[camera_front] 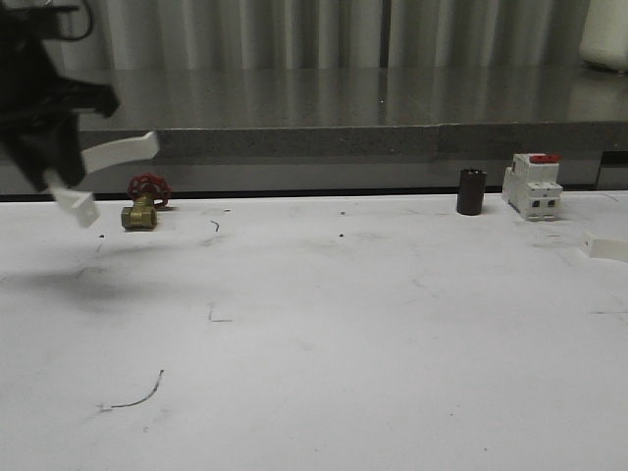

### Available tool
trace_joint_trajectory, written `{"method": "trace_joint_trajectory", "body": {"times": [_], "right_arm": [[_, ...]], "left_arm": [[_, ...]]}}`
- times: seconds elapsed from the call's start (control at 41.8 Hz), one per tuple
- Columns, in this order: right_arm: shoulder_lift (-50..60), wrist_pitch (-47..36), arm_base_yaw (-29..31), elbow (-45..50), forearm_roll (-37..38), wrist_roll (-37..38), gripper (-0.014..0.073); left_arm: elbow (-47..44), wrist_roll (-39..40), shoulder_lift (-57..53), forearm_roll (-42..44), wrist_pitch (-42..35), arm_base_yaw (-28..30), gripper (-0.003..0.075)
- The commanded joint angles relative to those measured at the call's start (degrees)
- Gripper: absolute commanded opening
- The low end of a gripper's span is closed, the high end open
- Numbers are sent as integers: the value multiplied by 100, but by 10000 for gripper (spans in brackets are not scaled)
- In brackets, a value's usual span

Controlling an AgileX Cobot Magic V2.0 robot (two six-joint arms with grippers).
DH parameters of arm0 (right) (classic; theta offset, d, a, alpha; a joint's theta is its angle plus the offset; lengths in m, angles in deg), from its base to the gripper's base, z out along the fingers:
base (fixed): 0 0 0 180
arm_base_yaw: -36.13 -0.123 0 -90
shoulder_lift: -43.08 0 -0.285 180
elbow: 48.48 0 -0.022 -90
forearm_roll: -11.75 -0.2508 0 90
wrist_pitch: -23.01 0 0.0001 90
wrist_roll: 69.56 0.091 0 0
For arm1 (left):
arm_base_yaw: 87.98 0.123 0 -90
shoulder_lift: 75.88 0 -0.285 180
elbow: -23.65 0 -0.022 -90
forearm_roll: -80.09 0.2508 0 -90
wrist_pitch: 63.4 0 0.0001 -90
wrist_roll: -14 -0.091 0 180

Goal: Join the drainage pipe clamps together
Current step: 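Lift the half-ring clamp with the left gripper and carry it to table center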

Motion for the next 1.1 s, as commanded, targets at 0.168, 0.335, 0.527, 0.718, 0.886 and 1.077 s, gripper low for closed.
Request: {"method": "trace_joint_trajectory", "body": {"times": [0.168, 0.335, 0.527, 0.718, 0.886, 1.077], "right_arm": [[-3, -296, 35, -157, 45, 15, 420], [-3, -296, 35, -157, 45, 15, 420], [-3, -296, 35, -157, 45, 15, 420], [-3, -296, 35, -157, 45, 15, 420], [-3, -296, 35, -157, 45, 15, 420], [-3, -296, 35, -157, 45, 15, 420]], "left_arm": [[1204, 773, -56, 200, 292, -1198, 40], [1763, 2058, 457, 962, 499, -1830, 43], [2112, 3267, 994, 1611, 475, -2387, 43], [2179, 4326, 1382, 1528, 318, -2554, 43], [2179, 4356, 1673, 1473, 209, -2658, 43], [2179, 4380, 1917, 1383, 160, -2681, 43]]}}
